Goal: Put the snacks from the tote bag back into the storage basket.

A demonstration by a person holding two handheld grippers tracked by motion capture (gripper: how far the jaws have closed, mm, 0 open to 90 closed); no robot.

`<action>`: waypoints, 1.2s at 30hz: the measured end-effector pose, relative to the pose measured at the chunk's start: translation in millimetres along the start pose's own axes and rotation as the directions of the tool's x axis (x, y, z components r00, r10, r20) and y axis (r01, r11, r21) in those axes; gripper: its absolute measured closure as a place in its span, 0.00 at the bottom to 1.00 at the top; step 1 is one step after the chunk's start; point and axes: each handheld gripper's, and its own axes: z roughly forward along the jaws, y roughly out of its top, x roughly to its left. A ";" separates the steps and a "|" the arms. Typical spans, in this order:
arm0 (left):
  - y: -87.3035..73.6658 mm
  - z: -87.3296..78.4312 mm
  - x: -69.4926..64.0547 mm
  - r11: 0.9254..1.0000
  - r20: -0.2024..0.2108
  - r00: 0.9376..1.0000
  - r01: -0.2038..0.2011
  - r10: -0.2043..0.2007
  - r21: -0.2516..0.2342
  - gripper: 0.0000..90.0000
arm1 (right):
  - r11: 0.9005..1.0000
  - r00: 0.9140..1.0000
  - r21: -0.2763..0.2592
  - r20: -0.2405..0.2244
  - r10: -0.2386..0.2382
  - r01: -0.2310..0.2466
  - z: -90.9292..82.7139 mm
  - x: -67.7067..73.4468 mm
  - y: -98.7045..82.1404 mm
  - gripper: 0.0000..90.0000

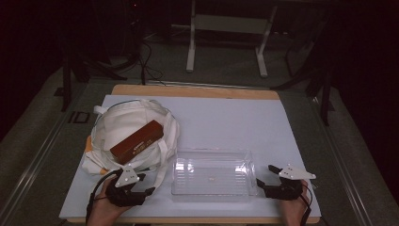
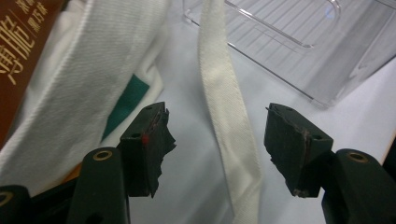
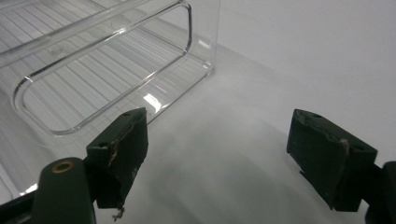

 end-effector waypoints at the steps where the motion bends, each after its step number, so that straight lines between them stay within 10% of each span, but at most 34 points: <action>1: 0.3 0.0 -0.5 1.000 0.001 1.000 0.001 -0.001 0.002 0.44 | 1.000 1.000 0.000 0.000 -0.001 0.001 0.1 -0.1 0.0 0.23; 36: 18.4 -25.2 -4.0 0.993 0.014 0.993 -0.115 0.115 0.017 0.50 | 1.000 1.000 0.006 -0.005 -0.017 0.017 0.8 0.8 0.2 0.22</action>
